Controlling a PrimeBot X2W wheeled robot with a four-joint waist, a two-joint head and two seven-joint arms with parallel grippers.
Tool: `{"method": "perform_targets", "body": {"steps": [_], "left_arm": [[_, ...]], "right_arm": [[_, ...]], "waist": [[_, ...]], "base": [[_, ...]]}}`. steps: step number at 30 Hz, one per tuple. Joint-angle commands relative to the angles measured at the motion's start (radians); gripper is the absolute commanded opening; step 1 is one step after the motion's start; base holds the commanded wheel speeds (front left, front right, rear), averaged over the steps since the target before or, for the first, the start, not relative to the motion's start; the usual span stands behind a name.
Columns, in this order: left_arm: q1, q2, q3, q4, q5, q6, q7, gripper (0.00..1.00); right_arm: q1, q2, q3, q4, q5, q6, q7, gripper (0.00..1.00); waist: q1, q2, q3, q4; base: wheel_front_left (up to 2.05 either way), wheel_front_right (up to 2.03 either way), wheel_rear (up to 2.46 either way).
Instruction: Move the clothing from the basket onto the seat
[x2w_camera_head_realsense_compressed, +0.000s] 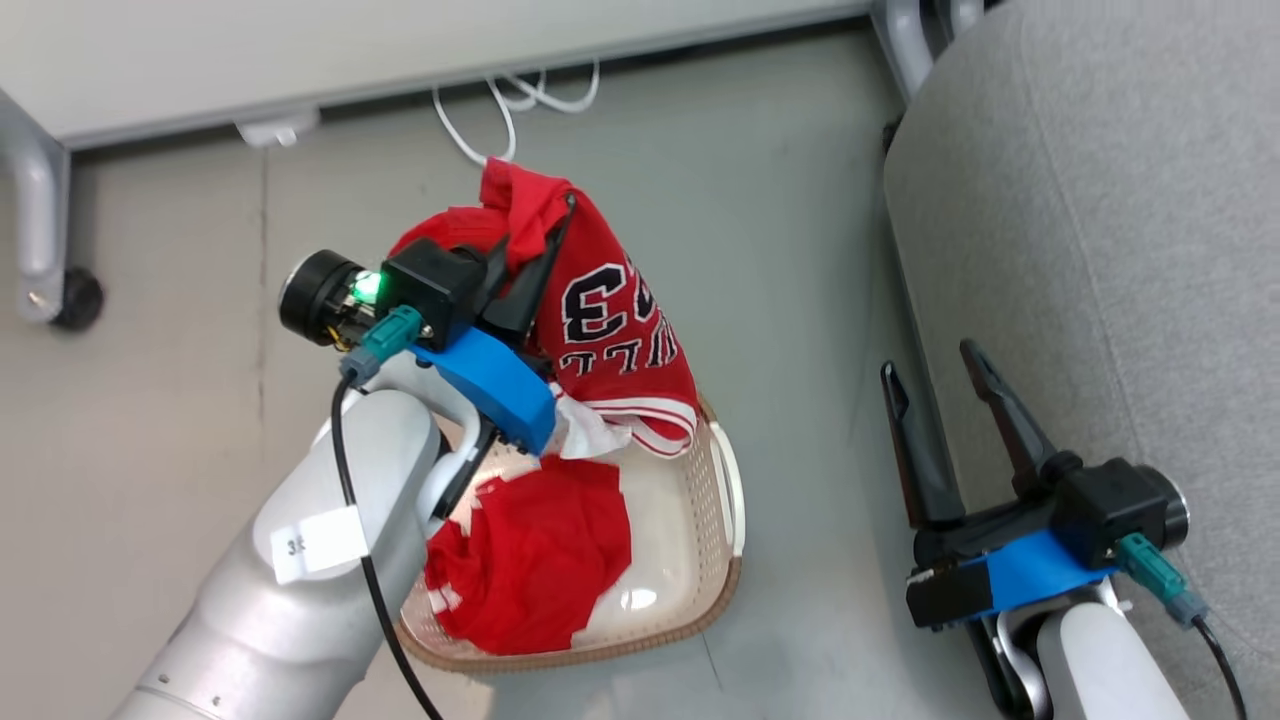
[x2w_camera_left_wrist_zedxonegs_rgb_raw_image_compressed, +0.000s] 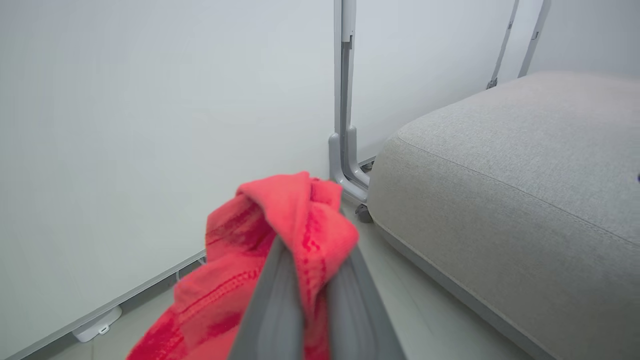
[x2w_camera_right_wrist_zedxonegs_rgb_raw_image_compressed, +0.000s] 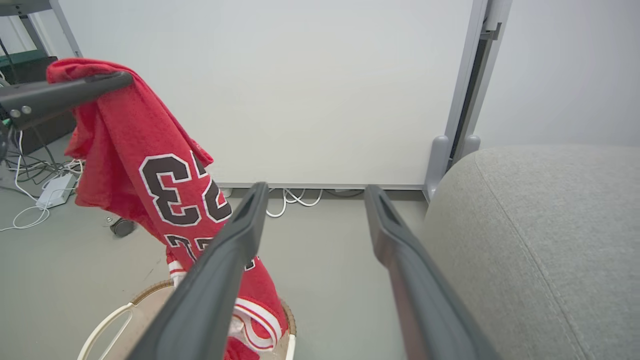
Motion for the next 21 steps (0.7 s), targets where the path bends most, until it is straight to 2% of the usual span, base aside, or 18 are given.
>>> {"method": "perform_targets", "body": {"steps": [1,6,12,21], "left_arm": [[0.011,-0.004,0.004,-0.007,0.005,-0.006,-0.005,0.00],[0.014,-0.005,-0.011,-0.034,0.030,-0.005,-0.005,0.00],[0.003,-0.007,-0.045,-0.077,0.010,-0.006,-0.005,0.00],[0.010,-0.007,-0.083,-0.105,-0.012,-0.006,-0.005,0.00]], "right_arm": [[0.017,-0.002,0.002,0.001,0.004,0.000,-0.003,1.00],[0.068,-0.002,0.007,0.018,0.016,0.000,-0.003,1.00],[0.124,-0.002,-0.003,0.032,0.025,0.000,-0.003,1.00],[0.148,-0.002,-0.002,0.020,0.012,0.000,-0.003,1.00]], "waist": [[0.0002,0.0000,-0.057,0.009],[0.0002,0.0000,-0.149,0.001],[0.0002,0.0000,-0.229,-0.002],[0.0002,0.0000,-0.272,0.009]], "base": [[0.00,0.00,0.00],[0.00,0.00,0.00],[0.00,0.00,0.00],[0.00,0.00,0.00]]}}
